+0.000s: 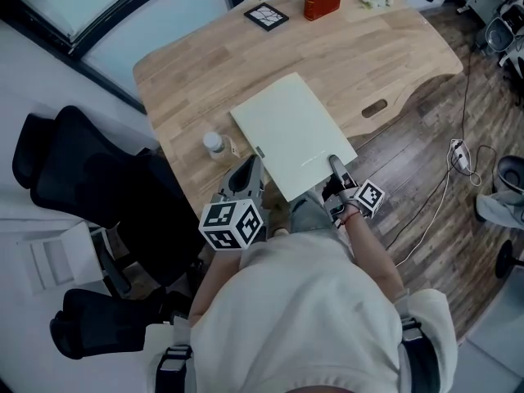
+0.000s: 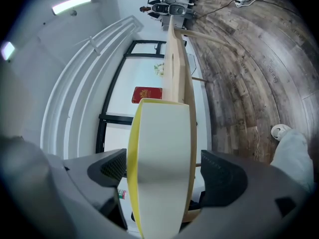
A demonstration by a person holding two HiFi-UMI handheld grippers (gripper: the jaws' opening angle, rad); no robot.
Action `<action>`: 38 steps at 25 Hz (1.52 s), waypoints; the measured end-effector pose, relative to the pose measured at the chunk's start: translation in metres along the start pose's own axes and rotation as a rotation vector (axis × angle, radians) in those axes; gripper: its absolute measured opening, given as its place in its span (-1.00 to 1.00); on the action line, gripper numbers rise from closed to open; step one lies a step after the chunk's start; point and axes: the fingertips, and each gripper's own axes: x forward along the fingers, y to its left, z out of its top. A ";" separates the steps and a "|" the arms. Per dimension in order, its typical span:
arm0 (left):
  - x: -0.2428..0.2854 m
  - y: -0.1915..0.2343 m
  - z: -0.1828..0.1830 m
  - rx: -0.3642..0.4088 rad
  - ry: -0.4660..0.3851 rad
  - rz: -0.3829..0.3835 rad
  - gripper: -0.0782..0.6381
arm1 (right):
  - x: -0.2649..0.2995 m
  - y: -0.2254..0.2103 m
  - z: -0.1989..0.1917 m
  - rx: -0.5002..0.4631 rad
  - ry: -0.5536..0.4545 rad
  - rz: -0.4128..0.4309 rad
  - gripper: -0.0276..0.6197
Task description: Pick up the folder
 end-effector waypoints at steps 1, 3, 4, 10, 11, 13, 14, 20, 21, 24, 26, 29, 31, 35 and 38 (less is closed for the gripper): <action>0.000 0.001 0.000 0.000 -0.001 0.004 -0.72 | 0.003 0.000 0.001 0.007 -0.004 0.003 0.47; 0.001 0.003 0.001 -0.003 -0.003 0.012 -0.72 | 0.008 0.000 0.004 0.013 -0.017 0.011 0.47; 0.002 0.004 0.001 -0.005 -0.003 0.017 -0.72 | 0.010 0.001 0.005 0.011 -0.023 0.015 0.47; 0.005 0.009 0.003 -0.009 -0.003 0.035 -0.72 | 0.028 0.002 0.007 0.013 -0.010 0.027 0.47; 0.005 0.009 0.003 -0.009 -0.003 0.037 -0.72 | 0.029 0.002 0.007 0.014 -0.007 0.028 0.47; 0.006 0.010 0.003 -0.007 -0.004 0.041 -0.72 | 0.033 0.001 0.008 0.021 -0.008 0.034 0.47; 0.006 0.010 0.003 -0.005 -0.004 0.043 -0.72 | 0.034 0.001 0.008 0.025 -0.009 0.039 0.47; 0.006 0.013 0.006 -0.006 -0.010 0.054 -0.72 | 0.039 0.002 0.008 0.032 0.017 0.071 0.46; 0.006 0.013 0.007 -0.006 -0.011 0.055 -0.72 | 0.040 0.003 0.007 0.038 0.024 0.081 0.46; 0.006 0.014 0.007 -0.007 -0.012 0.056 -0.72 | 0.041 0.004 0.006 0.050 0.033 0.109 0.46; 0.006 0.014 0.007 -0.008 -0.012 0.057 -0.72 | 0.041 0.006 0.007 0.048 0.032 0.115 0.42; 0.005 0.014 0.008 -0.010 -0.013 0.060 -0.72 | 0.041 0.007 0.007 0.040 0.032 0.114 0.08; 0.004 0.015 0.007 -0.010 -0.015 0.061 -0.72 | 0.041 0.006 0.007 0.040 0.032 0.111 0.04; 0.001 0.016 0.007 -0.009 -0.017 0.064 -0.72 | 0.041 0.005 0.006 0.039 0.033 0.105 -0.02; -0.001 0.016 0.007 -0.010 -0.019 0.067 -0.72 | 0.041 0.006 0.006 0.038 0.030 0.098 -0.04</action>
